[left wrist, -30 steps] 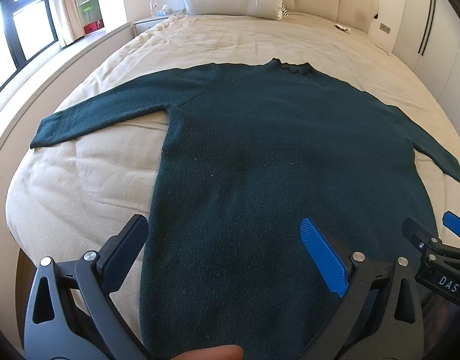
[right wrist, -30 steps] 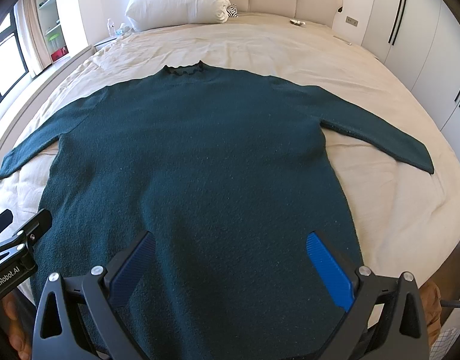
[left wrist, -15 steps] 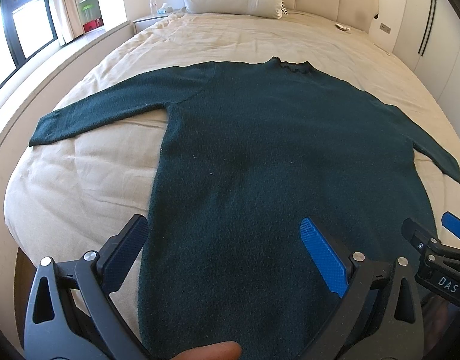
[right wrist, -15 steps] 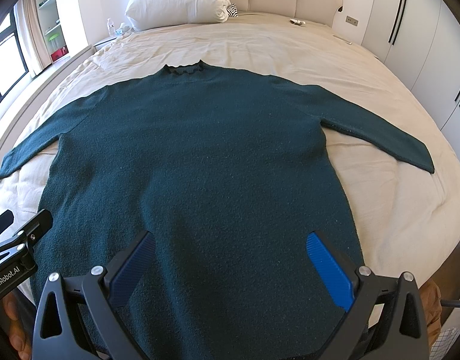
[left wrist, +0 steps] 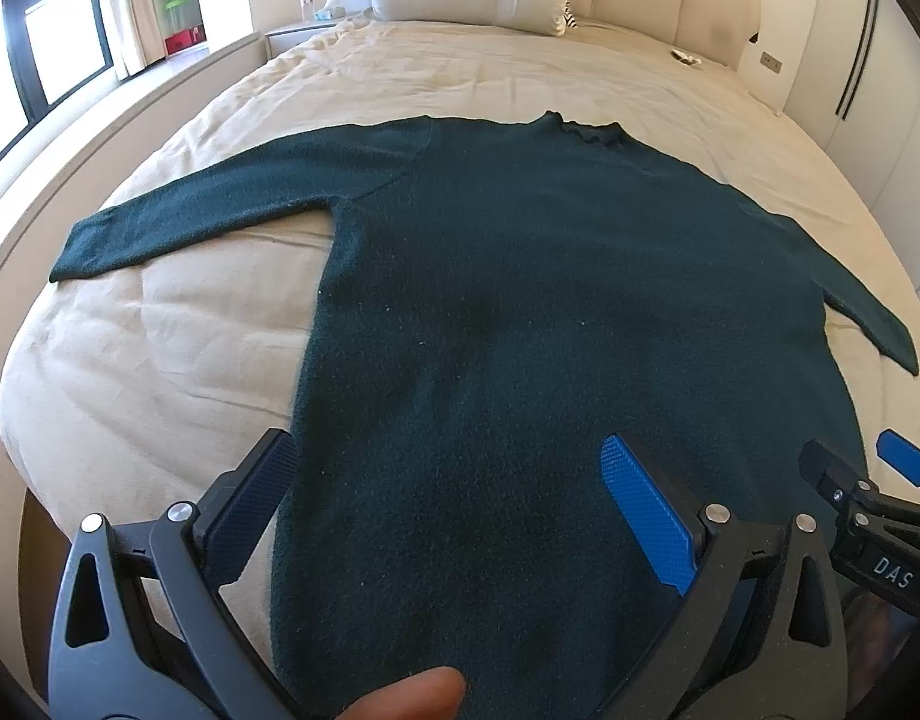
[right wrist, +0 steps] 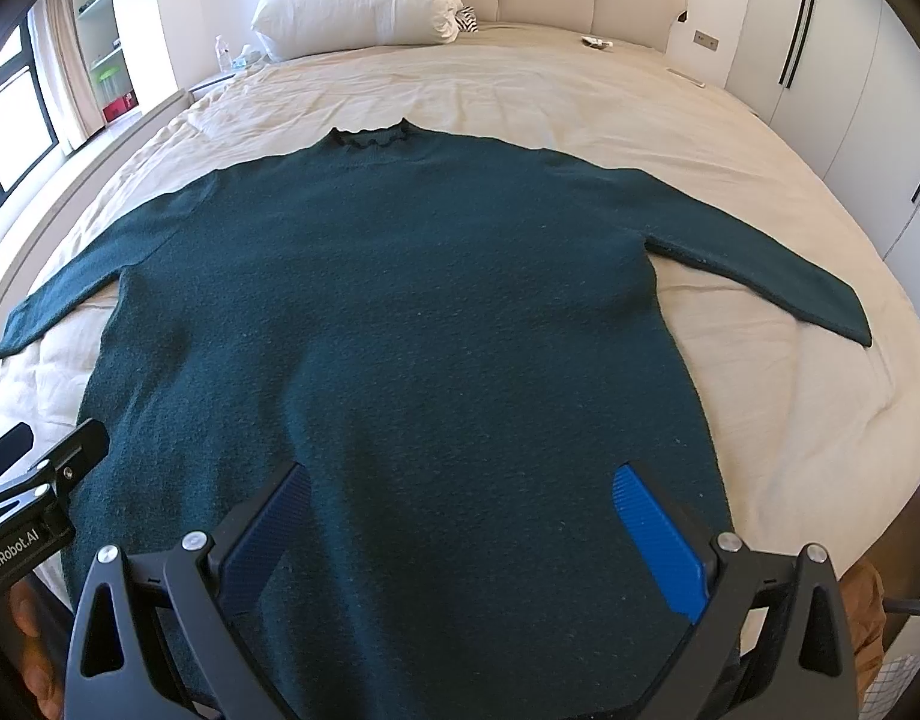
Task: Fold small clothes
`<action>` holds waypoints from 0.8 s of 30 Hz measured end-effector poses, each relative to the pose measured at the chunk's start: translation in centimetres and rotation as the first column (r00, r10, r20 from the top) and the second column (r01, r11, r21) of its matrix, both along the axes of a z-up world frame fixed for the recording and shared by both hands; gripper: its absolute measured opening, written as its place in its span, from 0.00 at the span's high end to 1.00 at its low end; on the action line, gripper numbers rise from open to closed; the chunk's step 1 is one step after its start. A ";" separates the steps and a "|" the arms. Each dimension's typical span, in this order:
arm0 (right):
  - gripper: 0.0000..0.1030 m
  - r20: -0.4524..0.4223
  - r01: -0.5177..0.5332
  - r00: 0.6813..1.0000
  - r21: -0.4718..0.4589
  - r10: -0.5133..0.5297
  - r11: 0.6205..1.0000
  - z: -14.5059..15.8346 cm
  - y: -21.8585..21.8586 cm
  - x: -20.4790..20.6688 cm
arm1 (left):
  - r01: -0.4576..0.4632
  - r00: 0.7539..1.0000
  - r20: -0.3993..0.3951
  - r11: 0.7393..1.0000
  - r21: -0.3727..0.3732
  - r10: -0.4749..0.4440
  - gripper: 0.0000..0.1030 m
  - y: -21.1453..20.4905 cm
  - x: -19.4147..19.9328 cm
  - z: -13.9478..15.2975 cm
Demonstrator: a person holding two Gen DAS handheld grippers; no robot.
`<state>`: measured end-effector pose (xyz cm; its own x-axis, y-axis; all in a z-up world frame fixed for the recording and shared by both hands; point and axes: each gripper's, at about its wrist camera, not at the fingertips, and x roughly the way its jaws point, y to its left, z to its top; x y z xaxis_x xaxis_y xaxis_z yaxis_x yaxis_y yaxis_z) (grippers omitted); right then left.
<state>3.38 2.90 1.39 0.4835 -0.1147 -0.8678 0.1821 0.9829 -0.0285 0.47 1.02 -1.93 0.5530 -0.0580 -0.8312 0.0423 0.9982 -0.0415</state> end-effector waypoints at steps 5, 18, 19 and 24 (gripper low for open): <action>0.00 -0.005 -0.002 1.000 0.001 0.002 1.000 0.1 0.0 0.1 | -0.002 1.000 -0.004 1.000 -0.011 0.002 0.00 0.3 0.2 0.0; 0.00 0.087 -0.014 0.996 0.096 0.005 0.995 1.9 -1.0 0.4 | -0.050 0.999 -0.005 0.931 -0.361 0.051 0.00 7.9 3.7 1.9; 0.00 0.101 -0.016 0.995 0.109 0.005 0.994 2.2 -1.1 0.4 | -0.064 0.997 0.007 0.908 -0.414 0.074 0.00 9.5 4.3 2.5; 0.00 0.179 -0.049 0.984 0.170 0.018 0.984 4.0 -1.1 1.1 | -0.118 0.965 0.107 0.761 -0.637 0.240 0.00 17.7 6.3 4.9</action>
